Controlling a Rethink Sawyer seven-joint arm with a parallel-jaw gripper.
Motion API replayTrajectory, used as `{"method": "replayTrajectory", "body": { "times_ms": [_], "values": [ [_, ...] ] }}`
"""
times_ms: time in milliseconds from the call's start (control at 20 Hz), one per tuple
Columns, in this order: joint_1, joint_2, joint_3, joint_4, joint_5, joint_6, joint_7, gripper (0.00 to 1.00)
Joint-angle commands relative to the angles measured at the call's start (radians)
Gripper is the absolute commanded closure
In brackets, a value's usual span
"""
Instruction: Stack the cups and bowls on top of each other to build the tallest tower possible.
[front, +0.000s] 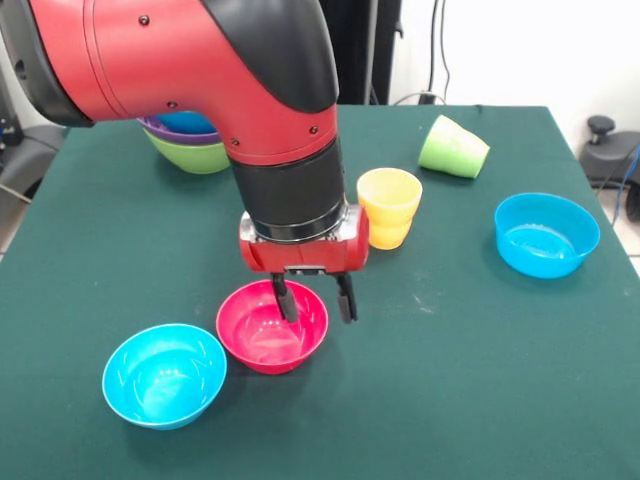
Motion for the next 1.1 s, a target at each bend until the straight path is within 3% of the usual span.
{"method": "replayTrajectory", "body": {
  "times_ms": [50, 1100],
  "values": [
    [0.024, 0.047, -0.069, 0.034, -0.104, -0.045, -0.173, 0.00],
    [0.044, 0.106, -0.076, -0.013, -0.159, -0.063, -0.159, 0.00]
  ]
}}
